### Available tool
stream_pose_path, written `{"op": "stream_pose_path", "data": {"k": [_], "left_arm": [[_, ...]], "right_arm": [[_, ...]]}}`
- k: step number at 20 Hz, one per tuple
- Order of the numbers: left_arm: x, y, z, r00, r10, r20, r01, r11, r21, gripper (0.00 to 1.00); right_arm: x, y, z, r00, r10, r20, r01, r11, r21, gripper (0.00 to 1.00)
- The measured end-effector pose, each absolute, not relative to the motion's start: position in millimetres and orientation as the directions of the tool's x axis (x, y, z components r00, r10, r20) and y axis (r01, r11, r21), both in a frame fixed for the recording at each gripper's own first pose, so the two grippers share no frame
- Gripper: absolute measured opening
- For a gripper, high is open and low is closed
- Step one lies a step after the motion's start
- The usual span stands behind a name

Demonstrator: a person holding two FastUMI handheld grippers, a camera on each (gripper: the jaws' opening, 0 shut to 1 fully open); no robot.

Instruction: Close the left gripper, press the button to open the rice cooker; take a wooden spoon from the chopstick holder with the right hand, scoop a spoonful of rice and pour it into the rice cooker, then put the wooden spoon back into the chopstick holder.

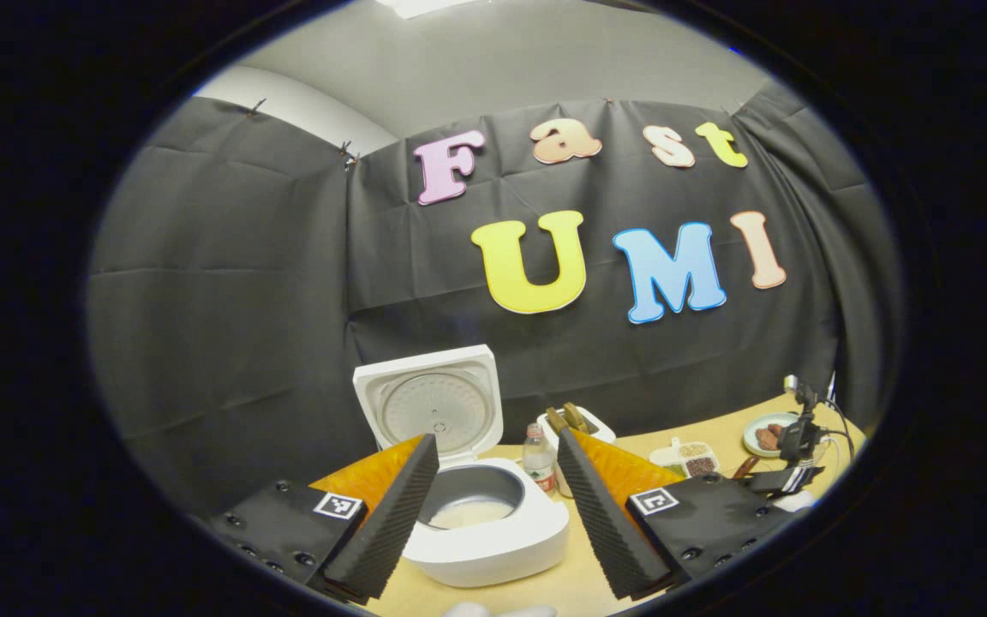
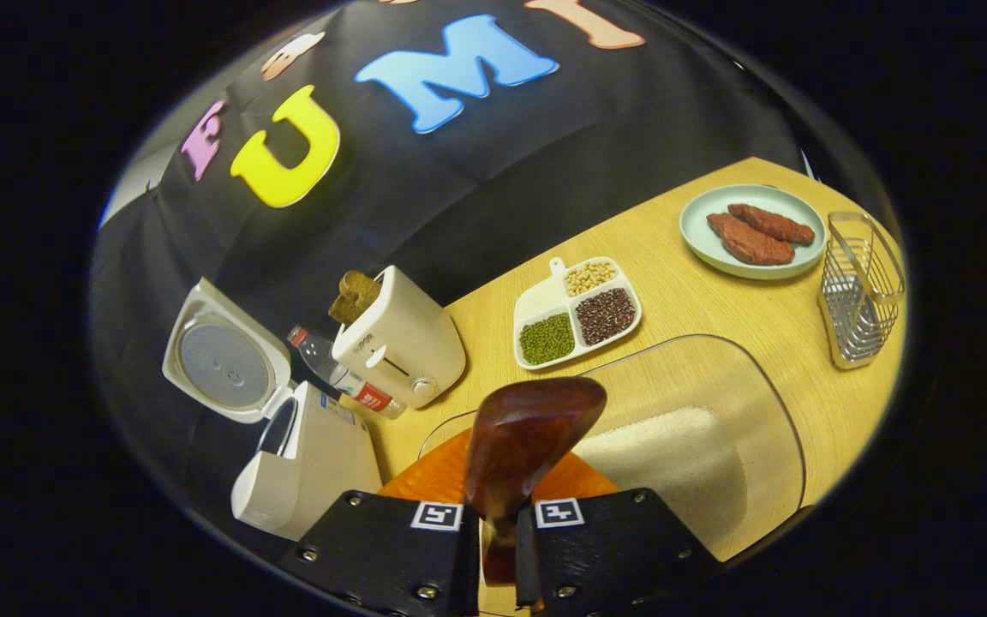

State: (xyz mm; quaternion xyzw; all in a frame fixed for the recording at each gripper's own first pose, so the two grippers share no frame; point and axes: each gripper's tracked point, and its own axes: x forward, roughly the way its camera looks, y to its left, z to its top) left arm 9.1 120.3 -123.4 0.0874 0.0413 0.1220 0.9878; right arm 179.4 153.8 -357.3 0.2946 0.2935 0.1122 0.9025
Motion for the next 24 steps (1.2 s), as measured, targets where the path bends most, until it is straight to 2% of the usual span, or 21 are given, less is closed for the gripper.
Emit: {"op": "stream_pose_path", "data": {"k": [6, 9, 16, 18, 19, 20, 24], "left_arm": [[13.8, 114.4, -121.6, 0.971, 0.233, -0.060, -0.218, 0.957, 0.194, 0.98], [19.3, 112.4, -121.7, 0.972, 0.230, -0.057, -0.214, 0.956, 0.199, 0.99], [18.5, 114.6, -118.2, 0.972, 0.228, -0.052, -0.214, 0.957, 0.195, 0.97], [16.9, 118.6, -117.7, 0.971, 0.233, -0.053, -0.219, 0.957, 0.192, 0.95], [15.1, 121.0, -116.1, 0.971, 0.235, -0.052, -0.221, 0.957, 0.189, 0.99], [13.0, 122.9, -115.0, 0.970, 0.238, -0.050, -0.225, 0.957, 0.186, 0.98], [3.8, 138.7, -112.2, 0.965, 0.260, -0.036, -0.250, 0.951, 0.184, 0.99]], "right_arm": [[191.7, 95.1, -329.6, 0.853, 0.341, -0.394, 0.058, 0.689, 0.722, 0.17], [193.6, 76.8, -330.2, 0.865, 0.307, -0.397, 0.082, 0.693, 0.716, 0.17], [193.2, 75.7, -321.5, 0.862, 0.316, -0.396, 0.100, 0.660, 0.744, 0.17], [194.4, 75.4, -309.3, 0.872, 0.310, -0.379, 0.092, 0.657, 0.748, 0.17], [195.3, 76.0, -300.0, 0.875, 0.312, -0.370, 0.085, 0.654, 0.751, 0.16], [197.2, 77.3, -290.3, 0.878, 0.314, -0.362, 0.079, 0.651, 0.755, 0.17], [204.2, 94.1, -235.5, 0.888, 0.345, -0.304, 0.048, 0.589, 0.807, 0.17]]}}
